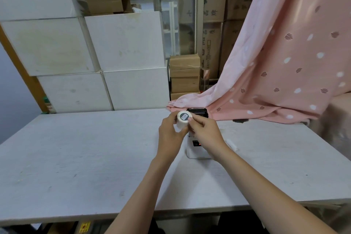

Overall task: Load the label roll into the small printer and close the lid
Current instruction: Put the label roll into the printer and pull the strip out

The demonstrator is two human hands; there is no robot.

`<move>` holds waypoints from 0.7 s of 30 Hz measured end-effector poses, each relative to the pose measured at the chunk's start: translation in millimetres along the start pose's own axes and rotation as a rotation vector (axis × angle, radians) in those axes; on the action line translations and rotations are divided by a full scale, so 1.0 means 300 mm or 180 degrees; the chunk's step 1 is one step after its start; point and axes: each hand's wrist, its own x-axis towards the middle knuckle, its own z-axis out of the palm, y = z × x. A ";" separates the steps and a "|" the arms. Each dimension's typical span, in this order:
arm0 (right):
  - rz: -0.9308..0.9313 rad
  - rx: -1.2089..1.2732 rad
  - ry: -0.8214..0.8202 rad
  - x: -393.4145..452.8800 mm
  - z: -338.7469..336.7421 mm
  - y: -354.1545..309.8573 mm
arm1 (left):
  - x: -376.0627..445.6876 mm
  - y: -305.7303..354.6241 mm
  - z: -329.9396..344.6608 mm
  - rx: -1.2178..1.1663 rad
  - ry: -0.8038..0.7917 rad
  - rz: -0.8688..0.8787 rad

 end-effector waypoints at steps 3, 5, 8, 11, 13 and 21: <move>0.0088 0.0375 0.0050 -0.003 0.002 0.005 | -0.005 0.020 0.019 0.0015 0.0045 -0.0019; 0.0125 0.0456 0.0130 -0.007 0.001 0.001 | -0.005 0.029 0.026 0.0010 0.0032 -0.0042; 0.0184 0.0678 0.0228 -0.011 -0.014 0.006 | -0.004 0.033 0.034 0.0026 -0.0102 -0.0013; 0.0279 0.0896 0.0231 -0.012 -0.036 0.020 | -0.005 0.030 0.039 0.0015 -0.0272 -0.0012; 0.0395 0.1075 0.0137 -0.016 -0.048 0.023 | -0.005 0.033 0.041 -0.0144 -0.0339 -0.0039; 0.0325 0.0874 0.0250 0.000 -0.094 0.052 | 0.003 0.048 0.015 -0.1290 -0.1105 -0.1008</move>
